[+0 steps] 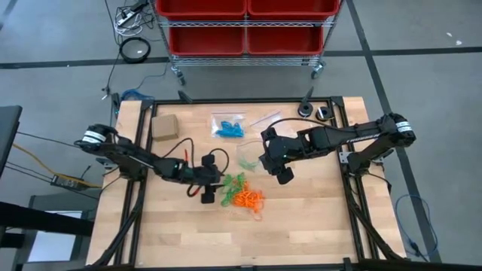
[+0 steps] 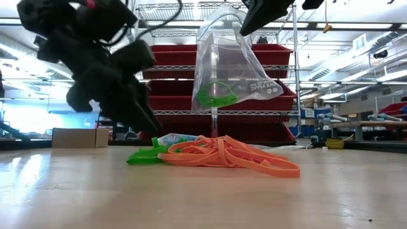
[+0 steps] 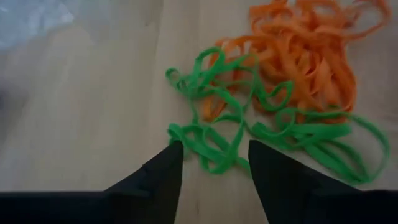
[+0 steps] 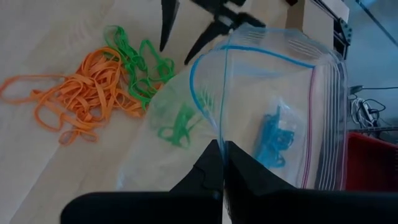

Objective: Sort rubber bands
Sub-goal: Put the green rubber band into the bottom transparent zip bag

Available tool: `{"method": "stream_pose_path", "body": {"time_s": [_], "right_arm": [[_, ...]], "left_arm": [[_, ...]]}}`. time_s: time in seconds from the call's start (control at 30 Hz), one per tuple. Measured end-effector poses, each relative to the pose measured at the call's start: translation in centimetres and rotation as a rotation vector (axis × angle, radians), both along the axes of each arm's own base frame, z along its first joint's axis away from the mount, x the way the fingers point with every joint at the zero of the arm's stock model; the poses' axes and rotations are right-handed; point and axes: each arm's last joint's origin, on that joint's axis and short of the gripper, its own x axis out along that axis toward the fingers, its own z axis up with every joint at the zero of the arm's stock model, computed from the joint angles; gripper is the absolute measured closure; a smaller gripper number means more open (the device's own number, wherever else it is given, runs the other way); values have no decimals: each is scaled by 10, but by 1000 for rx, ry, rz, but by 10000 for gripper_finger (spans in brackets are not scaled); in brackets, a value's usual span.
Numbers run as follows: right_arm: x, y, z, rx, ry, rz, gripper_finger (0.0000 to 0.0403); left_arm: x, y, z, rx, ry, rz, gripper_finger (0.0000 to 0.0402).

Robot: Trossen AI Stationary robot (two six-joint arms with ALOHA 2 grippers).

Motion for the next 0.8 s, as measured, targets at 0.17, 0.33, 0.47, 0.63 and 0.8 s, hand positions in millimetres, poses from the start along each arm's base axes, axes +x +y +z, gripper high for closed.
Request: {"method": "stream_pose_path", "body": {"time_s": [0.17, 0.33, 0.47, 0.63, 0.8], "right_arm": [[0, 0, 0, 4, 1, -4, 403], [0, 0, 0, 5, 2, -3, 403], [0, 0, 0, 6, 1, -2, 403], [0, 0, 0, 7, 1, -3, 403], [0, 0, 0, 7, 2, -3, 403]], "left_arm": [[5, 4, -11, -38, 24, -38, 243], [8, 6, -19, -44, 35, -49, 269], [9, 7, -20, -34, 33, -50, 285], [9, 9, -20, -6, 38, -47, 344], [15, 7, -14, -14, 28, -78, 393]]}}
